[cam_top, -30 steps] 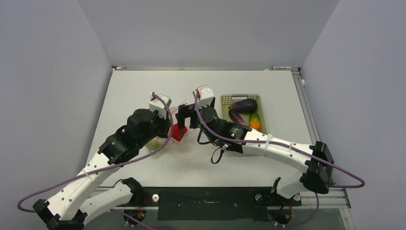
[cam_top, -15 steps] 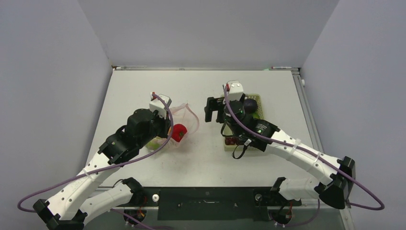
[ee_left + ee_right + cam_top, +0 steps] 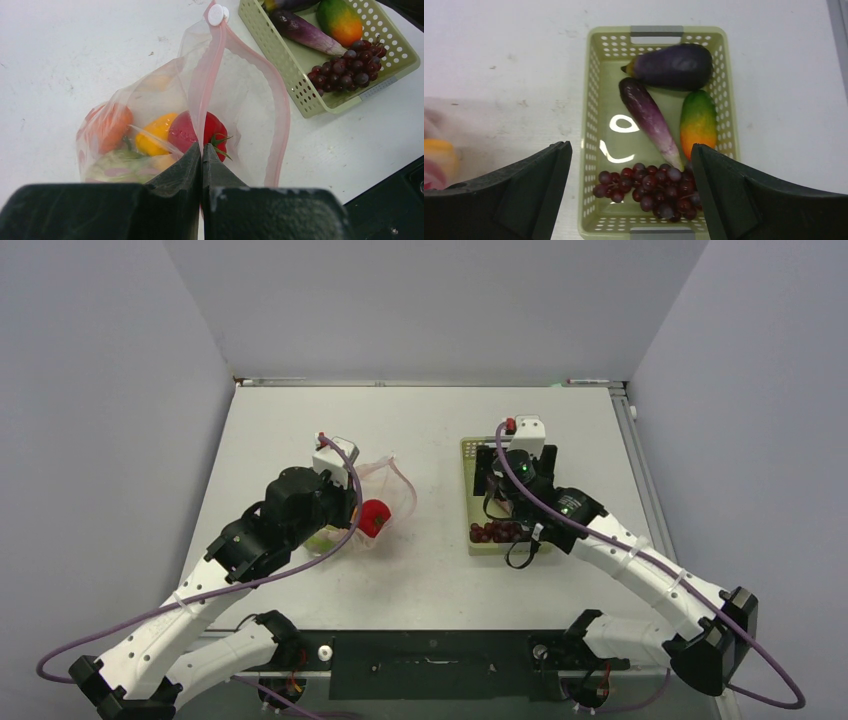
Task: Place the food in the zip-top bag and seal the zipper
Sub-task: Place the fake vegetable in the zipper food storage bag, then pick up the fake fruit from the bin.
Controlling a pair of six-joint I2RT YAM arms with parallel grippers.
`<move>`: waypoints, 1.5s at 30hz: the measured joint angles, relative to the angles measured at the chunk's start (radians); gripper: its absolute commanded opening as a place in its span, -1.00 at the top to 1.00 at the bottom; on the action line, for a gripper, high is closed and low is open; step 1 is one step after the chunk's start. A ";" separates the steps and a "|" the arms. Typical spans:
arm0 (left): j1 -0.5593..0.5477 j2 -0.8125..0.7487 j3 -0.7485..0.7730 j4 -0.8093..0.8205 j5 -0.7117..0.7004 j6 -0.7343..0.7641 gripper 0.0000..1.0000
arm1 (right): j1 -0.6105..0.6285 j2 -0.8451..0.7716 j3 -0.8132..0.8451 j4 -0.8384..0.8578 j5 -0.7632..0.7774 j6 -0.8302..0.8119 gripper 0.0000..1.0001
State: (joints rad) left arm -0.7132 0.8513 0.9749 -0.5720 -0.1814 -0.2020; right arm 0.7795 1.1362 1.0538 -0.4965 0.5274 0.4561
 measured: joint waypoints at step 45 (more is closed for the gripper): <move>0.000 -0.010 0.000 0.000 0.011 0.000 1.00 | -0.286 0.523 -0.030 0.017 0.085 -0.052 -0.52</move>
State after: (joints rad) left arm -0.7132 0.8417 0.9749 -0.5724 -0.1699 -0.2020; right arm 0.4938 1.6588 1.0241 -0.4793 0.6121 0.4038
